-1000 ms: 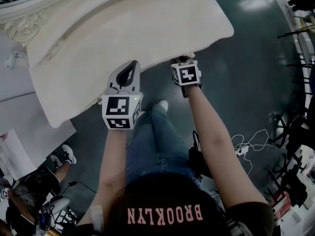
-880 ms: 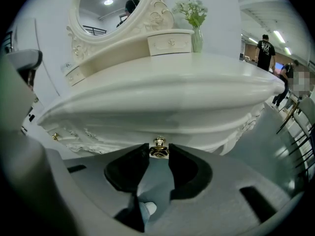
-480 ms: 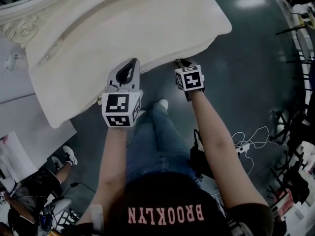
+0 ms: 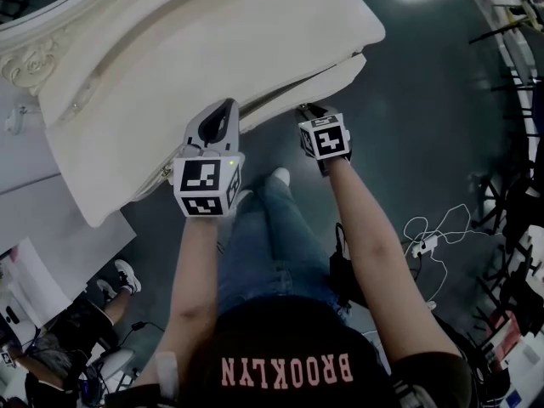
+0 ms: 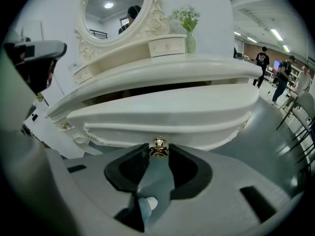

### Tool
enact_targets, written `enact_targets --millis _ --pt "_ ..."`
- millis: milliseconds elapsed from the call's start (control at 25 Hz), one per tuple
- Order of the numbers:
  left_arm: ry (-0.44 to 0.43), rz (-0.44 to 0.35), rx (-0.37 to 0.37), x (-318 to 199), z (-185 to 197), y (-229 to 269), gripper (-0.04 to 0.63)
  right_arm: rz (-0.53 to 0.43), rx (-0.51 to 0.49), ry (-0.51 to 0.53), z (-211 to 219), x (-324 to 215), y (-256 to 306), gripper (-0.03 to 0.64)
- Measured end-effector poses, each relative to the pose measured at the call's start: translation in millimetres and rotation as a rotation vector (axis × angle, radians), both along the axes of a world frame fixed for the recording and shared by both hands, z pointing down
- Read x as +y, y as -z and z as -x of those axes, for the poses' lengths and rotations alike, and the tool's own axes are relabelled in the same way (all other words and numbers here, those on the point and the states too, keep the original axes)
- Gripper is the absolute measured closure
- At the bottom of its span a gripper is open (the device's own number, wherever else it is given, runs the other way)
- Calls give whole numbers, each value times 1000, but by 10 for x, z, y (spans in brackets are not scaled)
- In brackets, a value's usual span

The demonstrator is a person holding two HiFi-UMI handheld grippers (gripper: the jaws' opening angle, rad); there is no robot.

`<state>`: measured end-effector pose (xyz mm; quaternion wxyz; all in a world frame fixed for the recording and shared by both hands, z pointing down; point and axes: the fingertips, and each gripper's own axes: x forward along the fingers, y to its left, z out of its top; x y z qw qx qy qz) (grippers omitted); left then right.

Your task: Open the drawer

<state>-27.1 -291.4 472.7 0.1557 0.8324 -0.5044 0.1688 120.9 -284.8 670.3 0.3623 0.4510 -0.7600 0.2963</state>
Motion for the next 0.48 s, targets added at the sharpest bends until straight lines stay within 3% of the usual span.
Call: enact_targets --millis 480 --pt "-96 -5 -5 195 -287 61 589 22 12 -26 -189 369 0 506"
